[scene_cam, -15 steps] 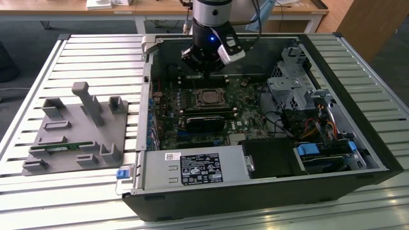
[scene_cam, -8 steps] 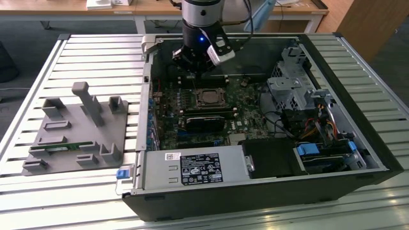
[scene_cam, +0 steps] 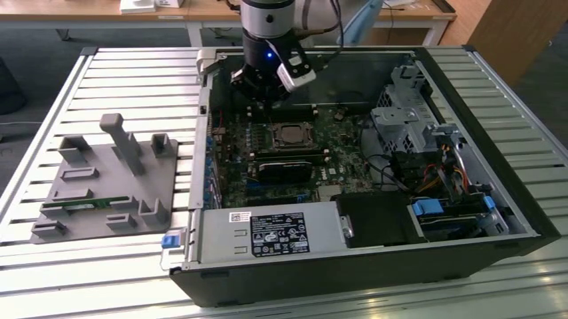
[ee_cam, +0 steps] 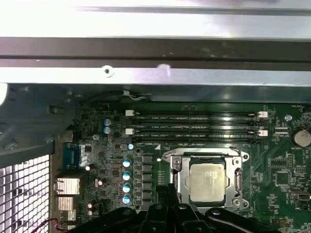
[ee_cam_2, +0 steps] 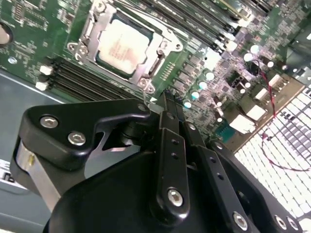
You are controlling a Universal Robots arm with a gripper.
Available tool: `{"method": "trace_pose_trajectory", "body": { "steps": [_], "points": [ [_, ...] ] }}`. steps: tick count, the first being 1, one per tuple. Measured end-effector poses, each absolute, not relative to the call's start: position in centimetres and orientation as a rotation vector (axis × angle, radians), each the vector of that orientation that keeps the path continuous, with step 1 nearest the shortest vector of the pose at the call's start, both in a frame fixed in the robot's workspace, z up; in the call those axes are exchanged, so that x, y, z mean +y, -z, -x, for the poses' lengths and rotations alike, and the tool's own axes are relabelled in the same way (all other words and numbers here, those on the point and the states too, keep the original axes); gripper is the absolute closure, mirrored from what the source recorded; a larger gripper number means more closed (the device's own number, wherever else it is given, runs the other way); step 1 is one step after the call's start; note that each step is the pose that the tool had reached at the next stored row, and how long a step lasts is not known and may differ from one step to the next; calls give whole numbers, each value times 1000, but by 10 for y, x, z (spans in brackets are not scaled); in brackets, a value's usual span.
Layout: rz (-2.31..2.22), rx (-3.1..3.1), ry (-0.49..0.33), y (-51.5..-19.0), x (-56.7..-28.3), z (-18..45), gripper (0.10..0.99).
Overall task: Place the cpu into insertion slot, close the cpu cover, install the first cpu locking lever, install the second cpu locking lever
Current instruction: 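Install the first cpu locking lever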
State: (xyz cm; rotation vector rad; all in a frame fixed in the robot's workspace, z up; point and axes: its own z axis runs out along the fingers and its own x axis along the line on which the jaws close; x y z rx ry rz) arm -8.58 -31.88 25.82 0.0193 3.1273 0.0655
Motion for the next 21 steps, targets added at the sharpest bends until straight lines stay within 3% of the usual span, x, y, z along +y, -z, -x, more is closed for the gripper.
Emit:
{"method": "trace_pose_trajectory", "body": {
  "steps": [21],
  "points": [
    [-14,3127,-65,-254,-294,100,980]
  ]
}}
